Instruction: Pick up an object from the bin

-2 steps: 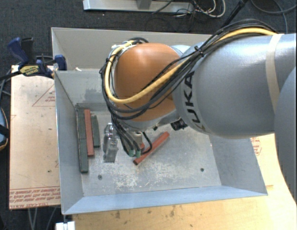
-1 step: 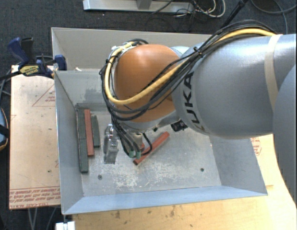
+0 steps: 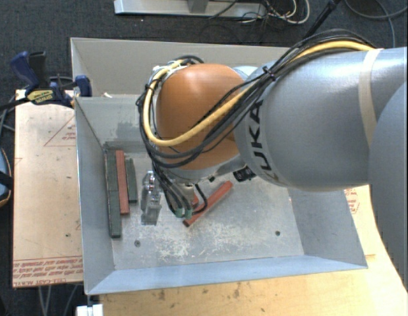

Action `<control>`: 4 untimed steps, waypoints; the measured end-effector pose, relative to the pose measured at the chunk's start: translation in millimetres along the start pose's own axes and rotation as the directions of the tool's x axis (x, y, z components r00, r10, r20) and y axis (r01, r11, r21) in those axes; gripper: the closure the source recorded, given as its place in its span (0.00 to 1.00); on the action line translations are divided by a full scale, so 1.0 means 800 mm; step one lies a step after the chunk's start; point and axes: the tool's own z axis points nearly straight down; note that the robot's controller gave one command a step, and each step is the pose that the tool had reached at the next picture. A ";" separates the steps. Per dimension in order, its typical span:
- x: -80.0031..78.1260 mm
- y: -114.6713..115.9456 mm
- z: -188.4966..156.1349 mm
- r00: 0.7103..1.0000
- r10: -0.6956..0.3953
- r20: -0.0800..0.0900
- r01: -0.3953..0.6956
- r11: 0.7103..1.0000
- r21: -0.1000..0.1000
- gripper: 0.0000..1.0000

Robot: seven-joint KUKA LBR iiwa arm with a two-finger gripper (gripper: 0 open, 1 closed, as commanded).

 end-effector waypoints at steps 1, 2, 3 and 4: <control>-0.019 -0.006 0.032 0.848 -0.531 -0.008 0.531 0.848 0.000 0.00; -0.022 -0.006 0.029 0.846 -0.533 -0.007 0.533 0.846 0.000 0.00; -0.022 -0.007 0.030 0.845 -0.534 -0.007 0.534 0.845 -0.001 0.00; -0.086 -0.052 0.047 0.705 -0.709 -0.018 0.709 0.705 -0.008 0.00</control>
Offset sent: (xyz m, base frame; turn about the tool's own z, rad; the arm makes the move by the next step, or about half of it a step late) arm 0.0000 0.0000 0.0000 0.0000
